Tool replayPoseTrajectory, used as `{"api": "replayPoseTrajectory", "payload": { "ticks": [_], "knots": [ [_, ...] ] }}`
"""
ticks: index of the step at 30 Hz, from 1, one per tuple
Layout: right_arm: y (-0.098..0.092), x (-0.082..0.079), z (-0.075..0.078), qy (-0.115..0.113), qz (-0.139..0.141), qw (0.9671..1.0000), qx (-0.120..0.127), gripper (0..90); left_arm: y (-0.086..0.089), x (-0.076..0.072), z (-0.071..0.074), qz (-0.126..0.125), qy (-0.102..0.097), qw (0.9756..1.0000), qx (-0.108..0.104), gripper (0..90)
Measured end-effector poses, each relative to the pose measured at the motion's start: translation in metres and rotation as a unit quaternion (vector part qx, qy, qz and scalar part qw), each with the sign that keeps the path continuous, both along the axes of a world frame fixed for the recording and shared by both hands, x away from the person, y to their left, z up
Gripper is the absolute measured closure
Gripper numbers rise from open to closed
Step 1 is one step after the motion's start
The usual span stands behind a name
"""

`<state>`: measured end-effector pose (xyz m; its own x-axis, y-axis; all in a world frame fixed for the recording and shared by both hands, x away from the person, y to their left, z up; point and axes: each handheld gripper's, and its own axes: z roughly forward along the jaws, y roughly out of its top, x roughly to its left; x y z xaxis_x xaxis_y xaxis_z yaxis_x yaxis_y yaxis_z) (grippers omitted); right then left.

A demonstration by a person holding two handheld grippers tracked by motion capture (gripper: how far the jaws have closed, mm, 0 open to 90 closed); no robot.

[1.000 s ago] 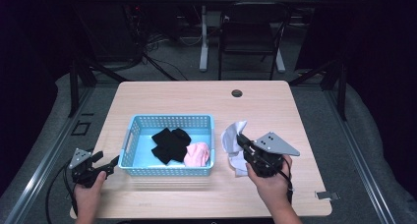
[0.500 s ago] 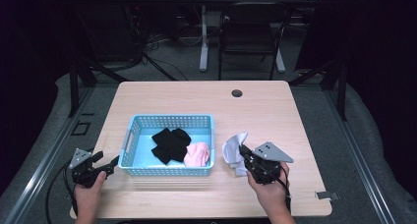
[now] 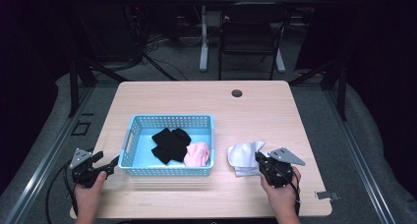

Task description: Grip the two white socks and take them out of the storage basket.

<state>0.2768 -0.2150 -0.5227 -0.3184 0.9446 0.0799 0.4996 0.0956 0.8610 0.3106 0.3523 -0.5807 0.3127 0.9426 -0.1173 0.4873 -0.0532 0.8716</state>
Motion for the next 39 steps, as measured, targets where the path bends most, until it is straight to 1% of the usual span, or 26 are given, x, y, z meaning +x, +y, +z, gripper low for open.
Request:
{"api": "replayPoseTrajectory", "payload": {
  "ticks": [1, 4, 5, 7, 8, 11, 12, 15, 16, 17, 18, 19, 20, 21, 22, 23, 25, 26, 28, 29, 32, 33, 34, 36, 37, 39],
  "knots": [
    [-0.002, 0.001, -0.002, 0.003, -0.004, 1.0, 0.003, 87.9, 0.0, 0.0, 0.0, 0.0, 0.0, 1.0, 0.0, 23.8],
    [-0.006, 0.002, -0.005, 0.011, -0.007, 0.9999, -0.002, 88.0, 0.0, 0.0, 0.0, 0.001, -0.003, 1.0, -0.002, 23.7],
    [-0.008, 0.003, -0.008, 0.017, -0.012, 0.9998, -0.003, 87.9, 0.0, 0.0, 0.0, 0.001, -0.004, 1.0, -0.002, 23.8],
    [-0.009, 0.003, -0.009, 0.017, -0.014, 0.9998, -0.002, 87.9, 0.0, 0.0, 0.0, 0.001, -0.003, 1.0, -0.002, 23.7],
    [-0.01, 0.003, -0.01, 0.022, -0.017, 0.9996, -0.008, 87.9, 0.0, 0.0, 0.0, 0.001, -0.004, 1.0, -0.002, 23.7],
    [-0.016, 0.006, -0.017, 0.037, -0.028, 0.9989, 0.0, 87.8, 0.0, 0.0, 0.0, 0.0, -0.003, 1.0, -0.002, 23.8],
    [-0.016, 0.006, -0.017, 0.037, -0.028, 0.9989, 0.0, 87.8, 0.0, 0.0, 0.0, 0.0, -0.003, 1.0, -0.002, 23.8],
    [-0.02, 0.008, -0.019, 0.045, -0.036, 0.9982, 0.013, 87.5, 0.0, 0.0, 0.0, 0.0, -0.003, 1.0, -0.002, 23.7],
    [-0.021, 0.009, -0.021, 0.05, -0.039, 0.9978, 0.018, 84.8, 0.0, 0.0, 0.0, 0.0, -0.003, 1.0, -0.002, 23.8],
    [-0.021, 0.009, -0.021, 0.05, -0.039, 0.9978, 0.018, 84.8, 0.0, 0.0, 0.0, 0.0, -0.003, 1.0, -0.002, 23.8],
    [-0.021, 0.009, -0.021, 0.05, -0.04, 0.9978, 0.018, 80.7, 0.0, 0.0, 0.0, 0.0, -0.003, 1.0, -0.002, 23.8],
    [-0.021, 0.009, -0.022, 0.04, -0.042, 0.9979, 0.029, 69.6, 0.0, 0.0, 0.0, 0.0, -0.003, 1.0, -0.003, 23.8],
    [-0.021, 0.009, -0.022, 0.038, -0.043, 0.998, 0.028, 65.4, 0.0, 0.0, 0.0, 0.0, -0.003, 1.0, -0.002, 23.8],
    [-0.021, 0.009, -0.022, 0.038, -0.043, 0.998, 0.028, 65.4, 0.0, 0.0, 0.0, 0.0, -0.003, 1.0, -0.002, 23.8],
    [-0.021, 0.008, -0.022, 0.034, -0.042, 0.9981, 0.028, 61.9, 0.0, 0.0, 0.0, 0.0, -0.003, 1.0, -0.002, 23.8],
    [-0.019, 0.007, -0.021, 0.022, -0.042, 0.9986, 0.021, 58.4, 0.0, 0.0, 0.0, -0.001, -0.001, 1.0, -0.001, 23.7],
    [-0.018, 0.007, -0.021, 0.017, -0.041, 0.9989, 0.018, 58.0, 0.0, 0.0, 0.0, 0.0, -0.002, 1.0, -0.002, 23.8],
    [-0.016, 0.006, -0.02, 0.011, -0.04, 0.9991, 0.01, 56.7, 0.0, 0.0, 0.0, 0.0, -0.003, 1.0, -0.002, 23.8],
    [-0.015, 0.005, -0.019, 0.007, -0.038, 0.9992, 0.009, 55.9, 0.0, 0.0, 0.0, 0.0, -0.003, 1.0, -0.002, 23.7],
    [-0.012, 0.004, -0.017, 0.001, -0.034, 0.9994, 0.008, 54.2, 0.0, 0.0, 0.0, -0.001, 0.0, 1.0, -0.001, 23.7],
    [-0.009, 0.003, -0.016, -0.001, -0.025, 0.9997, 0.006, 52.4, 0.0, 0.0, 0.0, 0.0, -0.003, 1.0, -0.002, 23.8],
    [-0.007, 0.002, -0.016, -0.003, -0.02, 0.9998, 0.005, 51.2, 0.0, 0.0, 0.0, 0.0, -0.003, 1.0, -0.002, 23.8],
    [-0.002, 0.003, -0.016, -0.003, -0.006, 1.0, 0.006, 49.2, 0.0, 0.0, 0.0, 0.0, -0.003, 1.0, -0.003, 23.8],
    [0.001, 0.002, -0.016, -0.002, 0.0, 1.0, 0.006, 49.1, 0.0, 0.0, 0.0, -0.001, 0.0, 1.0, -0.001, 23.8],
    [0.007, 0.002, -0.016, -0.002, 0.011, 0.9999, -0.001, 48.7, 0.0, 0.0, 0.0, -0.001, 0.0, 1.0, -0.001, 23.8],
    [0.013, 0.0, -0.015, -0.003, 0.021, 0.9997, -0.01, 48.7, 0.0, 0.0, 0.0, 0.0, -0.003, 1.0, -0.002, 23.7]
  ]
}}
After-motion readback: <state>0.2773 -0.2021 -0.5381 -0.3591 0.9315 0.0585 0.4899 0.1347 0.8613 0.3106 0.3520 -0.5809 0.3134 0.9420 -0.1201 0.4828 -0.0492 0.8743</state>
